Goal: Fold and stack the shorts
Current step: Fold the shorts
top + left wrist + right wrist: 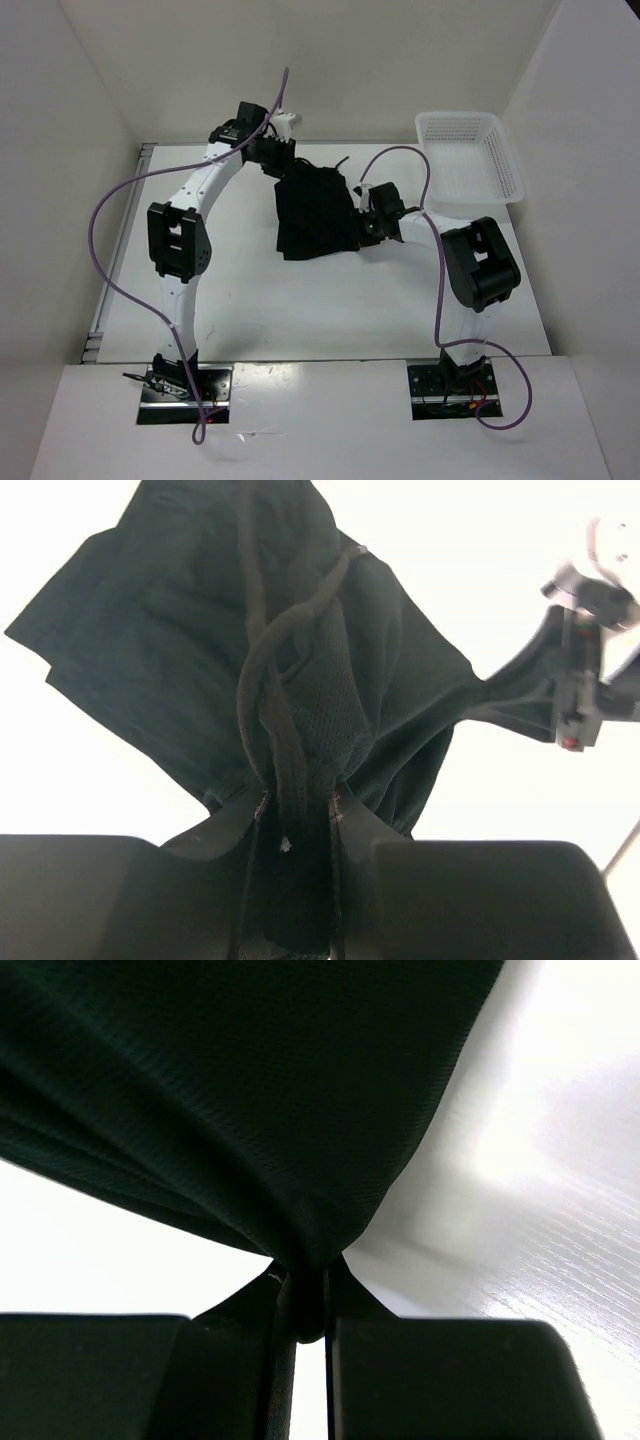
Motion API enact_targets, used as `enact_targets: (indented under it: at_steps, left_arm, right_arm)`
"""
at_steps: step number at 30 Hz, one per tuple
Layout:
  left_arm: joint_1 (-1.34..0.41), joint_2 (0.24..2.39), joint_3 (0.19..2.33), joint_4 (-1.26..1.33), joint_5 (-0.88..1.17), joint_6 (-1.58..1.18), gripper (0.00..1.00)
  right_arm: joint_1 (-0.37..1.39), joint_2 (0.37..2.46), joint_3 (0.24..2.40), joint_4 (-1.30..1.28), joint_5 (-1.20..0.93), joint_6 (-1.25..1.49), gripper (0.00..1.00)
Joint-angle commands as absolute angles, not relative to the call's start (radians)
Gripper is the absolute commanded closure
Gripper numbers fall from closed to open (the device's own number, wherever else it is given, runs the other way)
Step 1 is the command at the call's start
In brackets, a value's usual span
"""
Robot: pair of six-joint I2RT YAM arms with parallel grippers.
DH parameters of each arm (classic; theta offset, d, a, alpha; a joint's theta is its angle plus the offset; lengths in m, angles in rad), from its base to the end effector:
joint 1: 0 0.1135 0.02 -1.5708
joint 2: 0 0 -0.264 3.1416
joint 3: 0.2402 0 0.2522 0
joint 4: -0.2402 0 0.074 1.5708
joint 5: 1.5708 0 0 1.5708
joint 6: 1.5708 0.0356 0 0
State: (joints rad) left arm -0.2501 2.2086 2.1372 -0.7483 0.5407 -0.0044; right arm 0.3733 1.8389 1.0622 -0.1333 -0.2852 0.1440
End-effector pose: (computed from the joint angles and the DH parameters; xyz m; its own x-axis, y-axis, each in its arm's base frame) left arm 0.4771 -0.1408 0.2916 -0.7106 0.1776 -0.6808 0.5494 0.7445 -0.3792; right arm 0.3437 0.1454 0.1538 -0.8008 -0.1657 -0.5755 -0.4000 0.8633 0.3079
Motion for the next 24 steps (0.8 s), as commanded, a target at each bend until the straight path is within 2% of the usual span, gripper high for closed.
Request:
enact_targets:
  at_steps: [1, 4, 5, 9, 11, 14, 16, 17, 19, 21, 24]
  left_arm:
    - [-0.235, 2.274, 2.131, -0.693, 0.486, 0.0, 0.75]
    - [-0.209, 2.363, 2.169, -0.727, 0.465, 0.0, 0.75]
    - [-0.195, 2.382, 2.178, -0.736, 0.465, 0.0, 0.73]
    - [-0.186, 2.468, 2.22, -0.776, 0.356, 0.0, 0.64]
    - [-0.186, 2.499, 2.253, -0.83, 0.356, 0.0, 0.5]
    - [-0.176, 2.519, 2.292, -0.853, 0.347, 0.0, 0.34]
    - [-0.176, 2.519, 2.292, -0.853, 0.347, 0.0, 0.26]
    - [-0.176, 2.505, 2.292, -0.853, 0.347, 0.0, 0.17]
    - [-0.176, 2.471, 2.292, -0.853, 0.347, 0.0, 0.08]
    - [-0.176, 2.423, 2.281, -0.853, 0.347, 0.0, 0.0]
    - [-0.167, 2.329, 2.241, -0.853, 0.374, 0.0, 0.0]
  right_arm:
    - [0.373, 1.83, 1.085, -0.124, -0.268, 0.137, 0.89]
    - [0.373, 1.83, 1.085, -0.124, -0.259, 0.126, 0.83]
    - [0.373, 1.83, 1.085, -0.124, -0.25, 0.115, 0.76]
    - [0.373, 1.81, 1.085, -0.133, -0.262, 0.103, 0.65]
    - [0.373, 1.801, 1.085, -0.133, -0.262, 0.094, 0.52]
    - [0.373, 1.79, 1.075, -0.133, -0.25, 0.084, 0.37]
    - [0.373, 1.778, 1.075, -0.146, -0.25, 0.058, 0.3]
    - [0.373, 1.766, 1.075, -0.146, -0.25, 0.046, 0.25]
    - [0.373, 1.747, 1.075, -0.169, -0.25, 0.012, 0.18]
    - [0.373, 1.712, 1.11, -0.192, -0.25, -0.014, 0.09]
    - [0.373, 1.652, 1.181, -0.273, -0.261, -0.092, 0.0]
